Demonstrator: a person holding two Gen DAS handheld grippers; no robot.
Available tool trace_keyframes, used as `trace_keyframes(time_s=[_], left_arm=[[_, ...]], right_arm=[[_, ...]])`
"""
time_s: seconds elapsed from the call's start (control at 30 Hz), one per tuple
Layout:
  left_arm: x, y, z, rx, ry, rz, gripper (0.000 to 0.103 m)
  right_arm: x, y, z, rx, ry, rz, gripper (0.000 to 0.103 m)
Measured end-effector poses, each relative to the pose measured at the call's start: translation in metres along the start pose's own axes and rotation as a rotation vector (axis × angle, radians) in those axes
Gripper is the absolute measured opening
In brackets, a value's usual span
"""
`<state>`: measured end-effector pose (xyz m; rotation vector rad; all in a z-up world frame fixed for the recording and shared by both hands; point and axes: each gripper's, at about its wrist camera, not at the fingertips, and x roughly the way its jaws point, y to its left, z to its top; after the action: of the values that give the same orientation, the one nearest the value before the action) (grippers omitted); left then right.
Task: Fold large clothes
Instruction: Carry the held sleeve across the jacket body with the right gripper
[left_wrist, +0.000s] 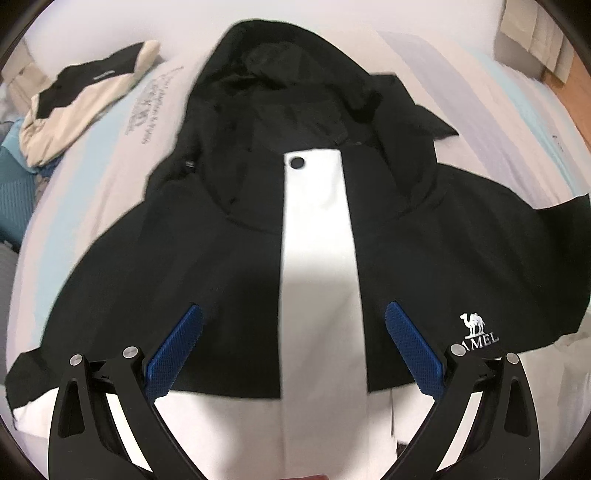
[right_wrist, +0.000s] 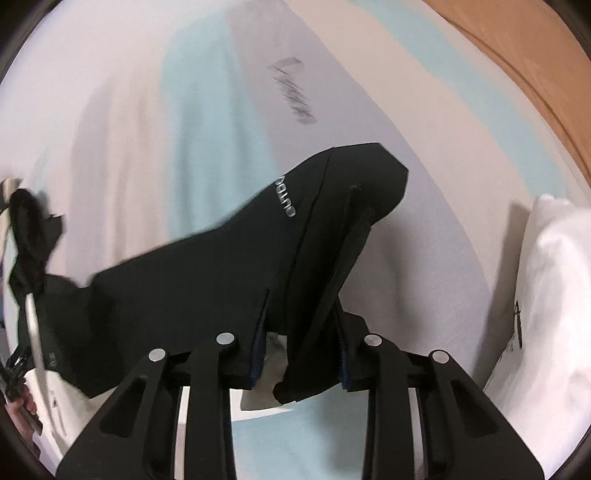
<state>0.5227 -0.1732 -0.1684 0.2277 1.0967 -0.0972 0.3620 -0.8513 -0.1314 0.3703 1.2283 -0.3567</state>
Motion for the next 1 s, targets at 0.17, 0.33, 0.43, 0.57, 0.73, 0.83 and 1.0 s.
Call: trace_keyframes(time_s=[0.17, 0.33, 0.43, 0.57, 0.73, 0.83, 1.0], left_arm=[[-0.03, 0.014, -0.004, -0.023, -0.016, 0.028, 0.097], [-0.054, 0.034, -0.013, -0.06, -0.05, 0.035, 0.097], [-0.064, 0.047, -0.02, -0.061, -0.058, 0.032, 0.097], [-0.078, 0.073, -0.027, -0.054, -0.086, 0.029, 0.097], [-0.086, 0.111, -0.032, -0.063, -0.086, 0.019, 0.097], [-0.091, 0.136, -0.036, -0.06, -0.089, 0.025, 0.097], [-0.094, 0.186, -0.042, -0.055, -0.102, 0.03, 0.097]], right_arm=[[-0.035, 0.052, 0.024, -0.096, -0.049, 0.076, 0.025], [-0.081, 0.118, 0.0, -0.144, -0.079, 0.113, 0.023], [-0.086, 0.169, -0.007, -0.179, -0.107, 0.127, 0.022], [-0.091, 0.235, -0.025, -0.221, -0.123, 0.151, 0.021], [-0.103, 0.3, -0.049, -0.267, -0.133, 0.165, 0.021], [-0.105, 0.34, -0.065, -0.291, -0.134, 0.168, 0.02], [-0.103, 0.411, -0.093, -0.356, -0.141, 0.166, 0.018]])
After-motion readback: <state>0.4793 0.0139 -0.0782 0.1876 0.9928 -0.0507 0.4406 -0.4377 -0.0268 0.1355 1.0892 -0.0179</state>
